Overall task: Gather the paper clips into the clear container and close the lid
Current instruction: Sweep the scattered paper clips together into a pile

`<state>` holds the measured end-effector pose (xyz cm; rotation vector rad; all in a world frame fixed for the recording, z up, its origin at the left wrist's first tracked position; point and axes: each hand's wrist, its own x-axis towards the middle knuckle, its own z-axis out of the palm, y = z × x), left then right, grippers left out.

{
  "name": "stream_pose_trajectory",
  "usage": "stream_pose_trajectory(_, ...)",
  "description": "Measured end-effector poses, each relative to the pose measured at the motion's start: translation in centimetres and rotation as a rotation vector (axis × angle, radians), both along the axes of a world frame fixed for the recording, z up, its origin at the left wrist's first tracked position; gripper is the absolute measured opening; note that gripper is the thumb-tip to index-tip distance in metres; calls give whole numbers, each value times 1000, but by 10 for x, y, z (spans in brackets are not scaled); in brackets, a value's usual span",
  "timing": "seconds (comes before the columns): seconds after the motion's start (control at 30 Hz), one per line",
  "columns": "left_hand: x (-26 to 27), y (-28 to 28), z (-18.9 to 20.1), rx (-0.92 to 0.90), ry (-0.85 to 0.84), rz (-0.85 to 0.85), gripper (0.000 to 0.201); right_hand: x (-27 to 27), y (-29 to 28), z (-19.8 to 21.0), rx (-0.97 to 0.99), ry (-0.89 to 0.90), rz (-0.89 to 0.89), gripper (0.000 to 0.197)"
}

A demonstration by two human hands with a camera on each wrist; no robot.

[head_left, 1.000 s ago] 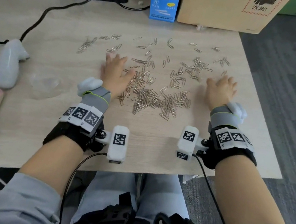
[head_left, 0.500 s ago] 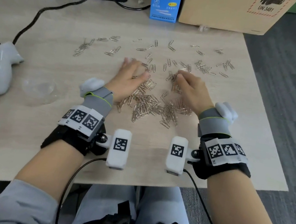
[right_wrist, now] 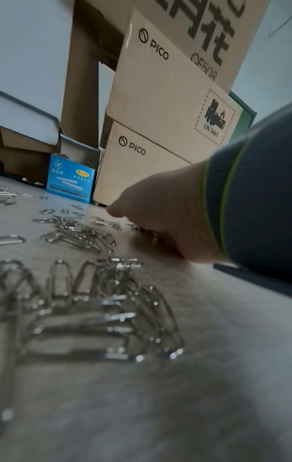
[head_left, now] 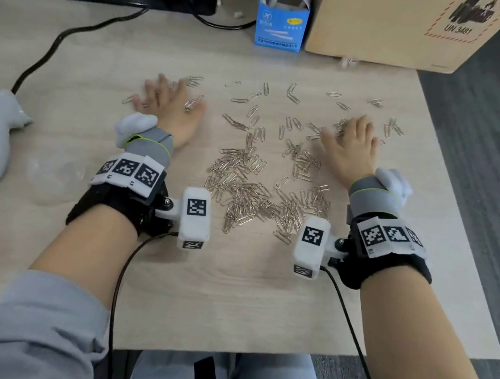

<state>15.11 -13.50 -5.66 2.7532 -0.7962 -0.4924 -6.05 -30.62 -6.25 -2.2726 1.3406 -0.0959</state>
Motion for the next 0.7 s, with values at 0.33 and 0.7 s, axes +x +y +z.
stream_pose_trajectory(0.33,-58,-27,6,-268,305,-335,54,4,9,19,210,-388,83,46)
stream_pose_trajectory(0.7,1,2,0,-91,-25,289,72,0,-32,-2,0,-75,-159,74)
